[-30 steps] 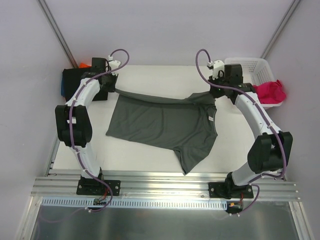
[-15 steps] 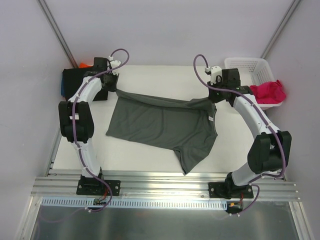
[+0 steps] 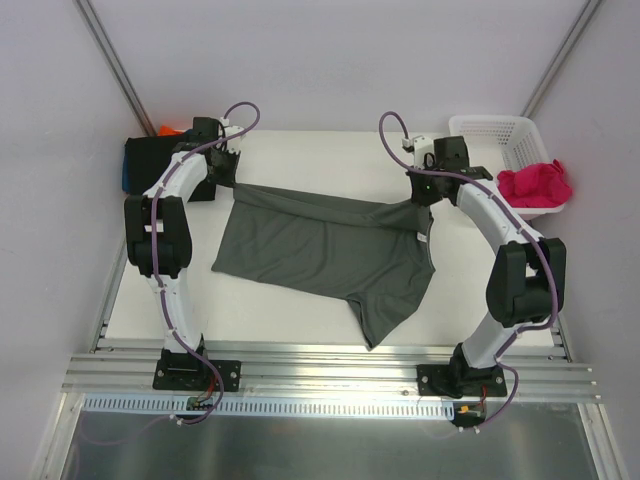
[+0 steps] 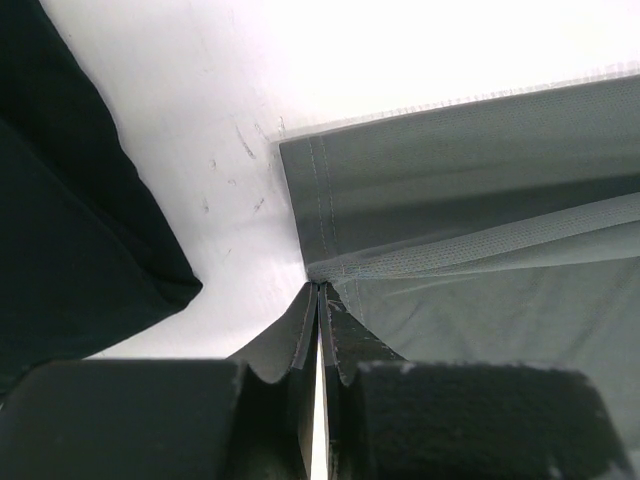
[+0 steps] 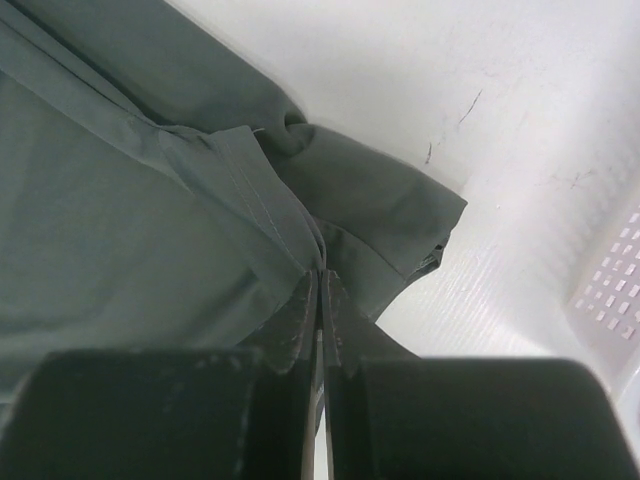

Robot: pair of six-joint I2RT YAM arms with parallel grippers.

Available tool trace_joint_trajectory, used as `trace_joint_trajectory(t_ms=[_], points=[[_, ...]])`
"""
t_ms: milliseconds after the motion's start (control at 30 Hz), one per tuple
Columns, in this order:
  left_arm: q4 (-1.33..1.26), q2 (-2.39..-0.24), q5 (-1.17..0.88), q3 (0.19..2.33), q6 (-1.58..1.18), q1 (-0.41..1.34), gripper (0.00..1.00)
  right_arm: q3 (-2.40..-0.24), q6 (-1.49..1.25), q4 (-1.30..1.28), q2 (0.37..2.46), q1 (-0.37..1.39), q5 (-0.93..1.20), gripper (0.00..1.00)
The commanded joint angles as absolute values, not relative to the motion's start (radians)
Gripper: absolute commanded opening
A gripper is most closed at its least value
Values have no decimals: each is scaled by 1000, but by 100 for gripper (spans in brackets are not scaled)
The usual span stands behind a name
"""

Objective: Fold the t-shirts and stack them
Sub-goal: Fold the tshirt

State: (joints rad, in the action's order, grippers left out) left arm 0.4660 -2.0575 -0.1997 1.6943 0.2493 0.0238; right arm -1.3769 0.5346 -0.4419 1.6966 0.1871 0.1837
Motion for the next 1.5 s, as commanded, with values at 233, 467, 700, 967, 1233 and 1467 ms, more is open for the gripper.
trace_joint_trajectory(t_ms=[233, 467, 700, 967, 1233, 1467], points=[[543, -2016, -236, 1666, 206, 9, 28, -1355, 499, -456, 1622, 212, 268, 0], [563, -1922, -281, 1572, 176, 9, 40, -1226, 460, -489, 1493, 227, 336, 19], [577, -1974, -291, 1733, 146, 9, 40, -1154, 440, -482, 1373, 227, 308, 47], [618, -2206, -314, 2017, 98, 12, 37, -1189, 439, -450, 1453, 225, 307, 47], [644, -2351, -336, 2169, 75, 26, 37, -1301, 404, -433, 1632, 224, 307, 47], [649, -2373, -341, 2161, 67, 29, 36, -1437, 345, -420, 1790, 222, 327, 45]])
